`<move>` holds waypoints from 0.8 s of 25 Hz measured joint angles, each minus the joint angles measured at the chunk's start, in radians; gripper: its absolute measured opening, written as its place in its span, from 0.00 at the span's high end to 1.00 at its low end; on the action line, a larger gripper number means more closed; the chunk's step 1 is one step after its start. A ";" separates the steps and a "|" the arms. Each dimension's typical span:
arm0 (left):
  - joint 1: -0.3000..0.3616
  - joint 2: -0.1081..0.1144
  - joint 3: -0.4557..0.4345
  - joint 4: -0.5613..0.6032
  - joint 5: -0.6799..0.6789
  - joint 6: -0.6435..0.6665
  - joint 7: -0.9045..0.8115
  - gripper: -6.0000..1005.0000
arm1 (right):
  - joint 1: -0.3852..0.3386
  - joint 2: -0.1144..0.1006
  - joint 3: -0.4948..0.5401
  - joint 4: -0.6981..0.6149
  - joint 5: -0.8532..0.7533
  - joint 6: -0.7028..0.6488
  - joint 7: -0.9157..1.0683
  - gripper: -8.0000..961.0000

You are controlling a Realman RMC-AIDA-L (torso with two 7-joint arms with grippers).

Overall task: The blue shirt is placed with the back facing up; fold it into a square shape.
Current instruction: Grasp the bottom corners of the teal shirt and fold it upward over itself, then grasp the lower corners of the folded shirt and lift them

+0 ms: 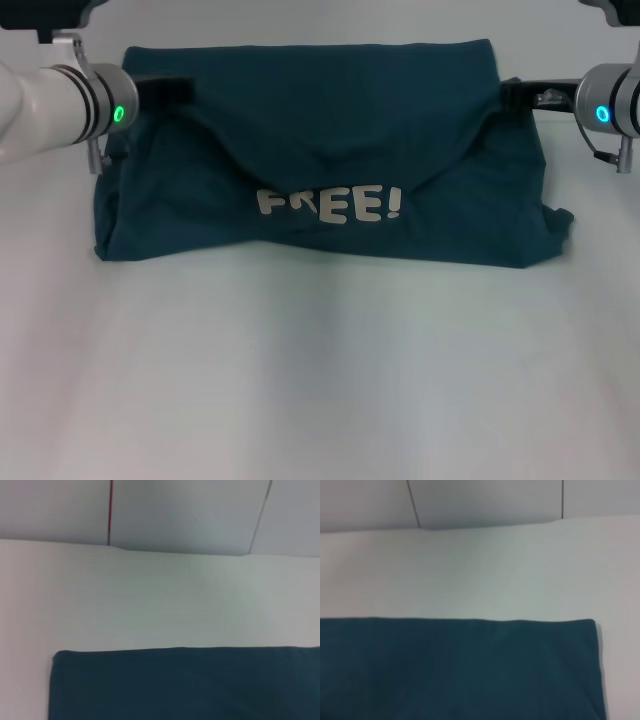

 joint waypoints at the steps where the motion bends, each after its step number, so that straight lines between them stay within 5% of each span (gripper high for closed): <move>1: 0.000 0.000 0.008 0.000 0.000 0.000 0.000 0.95 | 0.005 -0.006 -0.012 0.010 0.000 -0.004 0.003 0.88; 7: 0.013 -0.001 -0.024 0.002 -0.009 0.003 -0.011 0.87 | 0.019 -0.019 -0.030 0.035 -0.001 -0.029 0.010 0.85; 14: 0.069 0.004 -0.108 0.031 -0.101 0.057 -0.012 0.73 | -0.005 -0.034 0.014 0.018 0.009 -0.110 0.022 0.57; 20: 0.143 0.013 -0.134 0.077 -0.238 0.159 -0.012 0.46 | -0.057 -0.043 0.109 -0.047 0.022 -0.261 0.022 0.45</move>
